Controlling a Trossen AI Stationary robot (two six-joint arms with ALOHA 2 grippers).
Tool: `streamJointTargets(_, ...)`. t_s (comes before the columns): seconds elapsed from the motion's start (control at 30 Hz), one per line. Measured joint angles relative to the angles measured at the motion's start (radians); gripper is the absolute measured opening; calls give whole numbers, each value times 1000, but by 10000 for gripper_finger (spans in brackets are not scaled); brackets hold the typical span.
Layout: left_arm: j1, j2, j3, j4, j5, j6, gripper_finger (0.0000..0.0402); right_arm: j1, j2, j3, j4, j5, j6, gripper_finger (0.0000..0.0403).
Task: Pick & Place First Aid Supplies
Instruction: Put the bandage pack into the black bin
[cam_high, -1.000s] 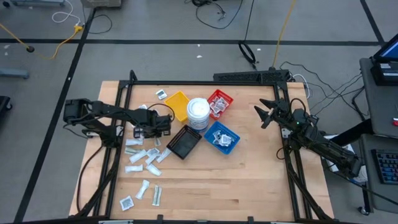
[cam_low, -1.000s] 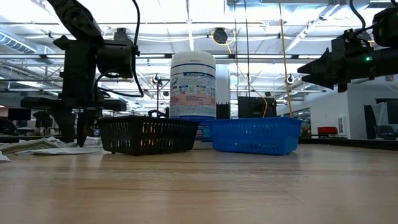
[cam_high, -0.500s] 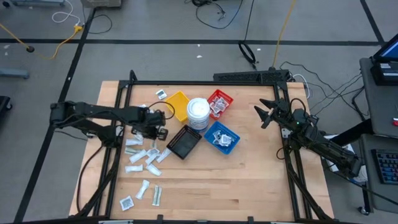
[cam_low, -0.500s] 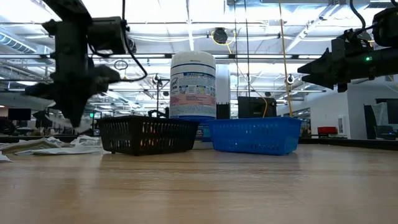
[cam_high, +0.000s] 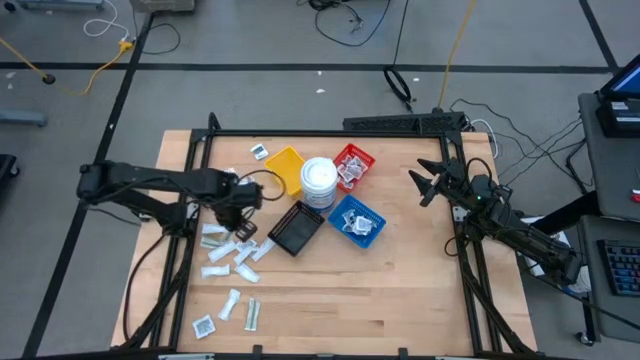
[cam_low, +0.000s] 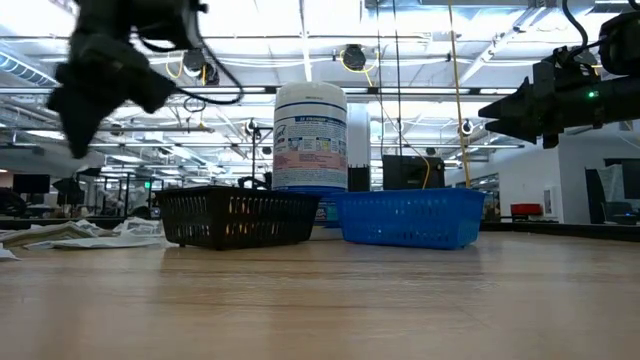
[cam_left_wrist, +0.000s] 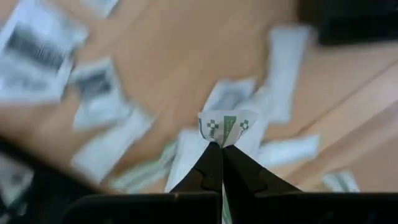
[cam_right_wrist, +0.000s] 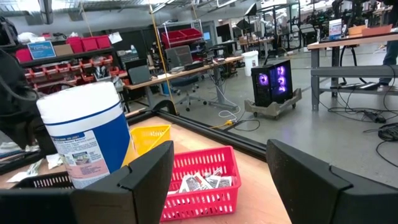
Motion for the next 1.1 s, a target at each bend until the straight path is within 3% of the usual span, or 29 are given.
streamJointTargets(0.17,4,144,144,4,-4,68,1,0,0,0,0,0,0,254)
streamJointTargets(0.5,3,440,494,-3,-2,64,0,0,0,0,0,0,0,254)
streamJointTargets(0.87,-34,467,490,14,-13,-69,0,0,0,0,0,0,0,254)
streamJointTargets(1.1,-90,467,490,51,-236,-125,0,0,0,0,0,0,0,254)
